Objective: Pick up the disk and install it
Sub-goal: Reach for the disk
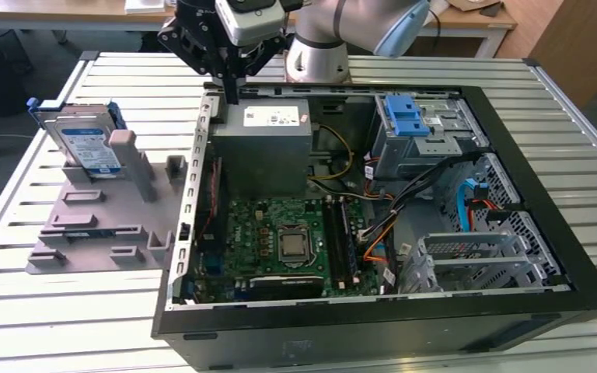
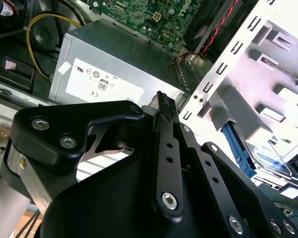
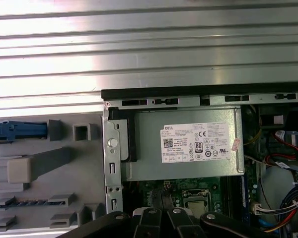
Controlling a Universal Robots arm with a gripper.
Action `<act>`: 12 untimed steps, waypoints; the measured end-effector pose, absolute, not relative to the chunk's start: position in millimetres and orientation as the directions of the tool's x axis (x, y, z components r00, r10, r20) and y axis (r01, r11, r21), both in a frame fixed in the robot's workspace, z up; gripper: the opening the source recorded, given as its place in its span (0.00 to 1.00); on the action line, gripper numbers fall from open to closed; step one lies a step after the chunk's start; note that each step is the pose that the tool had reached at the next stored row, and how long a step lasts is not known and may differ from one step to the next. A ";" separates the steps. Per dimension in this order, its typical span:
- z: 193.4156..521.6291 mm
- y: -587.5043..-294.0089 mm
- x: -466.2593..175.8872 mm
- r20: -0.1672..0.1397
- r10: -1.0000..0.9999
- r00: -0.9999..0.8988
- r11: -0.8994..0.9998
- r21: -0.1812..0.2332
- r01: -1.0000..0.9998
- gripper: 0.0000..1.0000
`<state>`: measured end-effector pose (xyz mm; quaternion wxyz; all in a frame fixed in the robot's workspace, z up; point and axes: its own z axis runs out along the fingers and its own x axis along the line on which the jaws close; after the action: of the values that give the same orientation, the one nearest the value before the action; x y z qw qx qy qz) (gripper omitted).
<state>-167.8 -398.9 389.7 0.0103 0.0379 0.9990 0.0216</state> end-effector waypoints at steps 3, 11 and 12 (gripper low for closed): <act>389.6 -398.9 -168.2 -0.019 0.076 -0.997 0.996 0.044 0.075 0.11; 389.5 -398.9 -171.4 -0.019 0.076 -0.997 0.996 0.044 0.075 0.11; 389.5 -398.9 -172.5 -0.019 0.076 -0.997 0.996 0.044 0.075 0.11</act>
<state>-172.5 -398.9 389.5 0.0102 0.0380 0.9990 0.0215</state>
